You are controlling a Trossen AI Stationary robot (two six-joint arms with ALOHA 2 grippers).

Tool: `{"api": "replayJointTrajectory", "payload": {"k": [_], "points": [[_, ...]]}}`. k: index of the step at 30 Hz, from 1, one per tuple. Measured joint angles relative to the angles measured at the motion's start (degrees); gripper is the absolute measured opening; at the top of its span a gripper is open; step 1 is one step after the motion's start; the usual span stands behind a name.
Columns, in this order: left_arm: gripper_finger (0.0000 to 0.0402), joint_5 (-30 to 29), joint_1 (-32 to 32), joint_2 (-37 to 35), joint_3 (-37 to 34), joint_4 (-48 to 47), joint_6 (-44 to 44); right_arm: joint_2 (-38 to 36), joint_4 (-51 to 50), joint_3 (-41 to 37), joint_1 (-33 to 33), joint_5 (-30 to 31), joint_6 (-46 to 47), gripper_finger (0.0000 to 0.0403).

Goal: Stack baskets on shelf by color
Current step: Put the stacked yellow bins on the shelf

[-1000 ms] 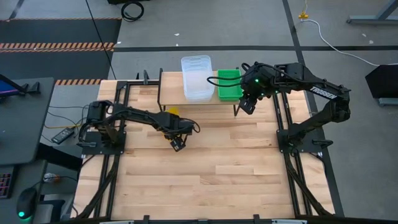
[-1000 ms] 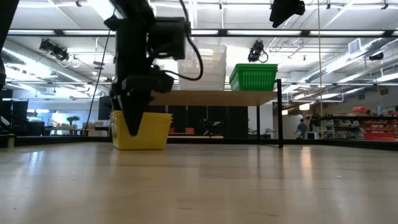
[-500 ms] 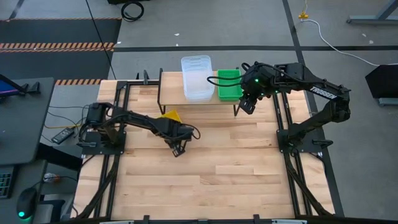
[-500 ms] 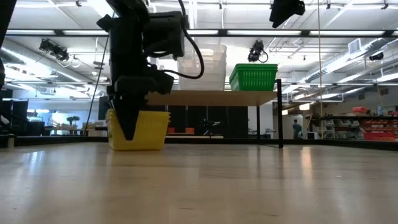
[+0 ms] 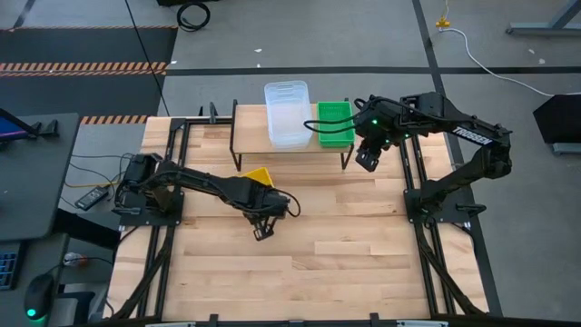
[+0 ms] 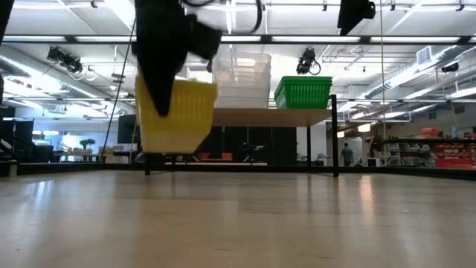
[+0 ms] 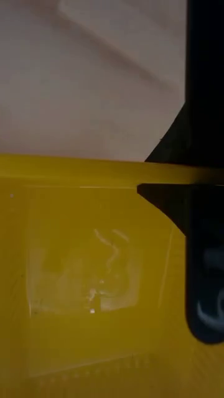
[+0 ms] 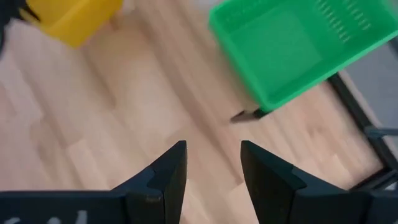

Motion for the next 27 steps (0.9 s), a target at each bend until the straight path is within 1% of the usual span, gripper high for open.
{"api": "replayJointTrajectory", "payload": {"k": [2, 8, 15, 19, 23, 27], "points": [[0.0010, -0.8, -1.4, 0.0, 3.5, -3.4, 0.0, 0.0, -1.5, 0.0, 0.1, -1.2, -0.1, 0.0158], [0.0010, -3.5, -4.6, 0.0, 14.4, -14.5, 0.8, 0.0, -3.5, 0.0, 0.0, -0.8, -0.3, 0.0158], [0.0010, -6.9, -3.8, 0.0, 26.7, -26.8, 3.7, 0.0, -3.3, 0.0, 0.0, -0.6, -2.2, 0.0158], [0.0011, -9.1, -2.2, 0.0, 32.1, -30.8, 5.9, 0.0, -3.3, 0.0, 0.0, -0.6, -2.8, 0.0158], [0.0012, -10.9, -0.4, -1.3, 33.4, -30.7, 9.8, 0.0, -3.3, 0.0, 0.0, -0.7, -3.3, 0.0158], [0.0011, -12.6, 2.9, -4.3, 30.5, -30.7, 13.1, -0.3, -3.5, 0.0, 0.0, -0.7, -3.9, 0.0158]]}}
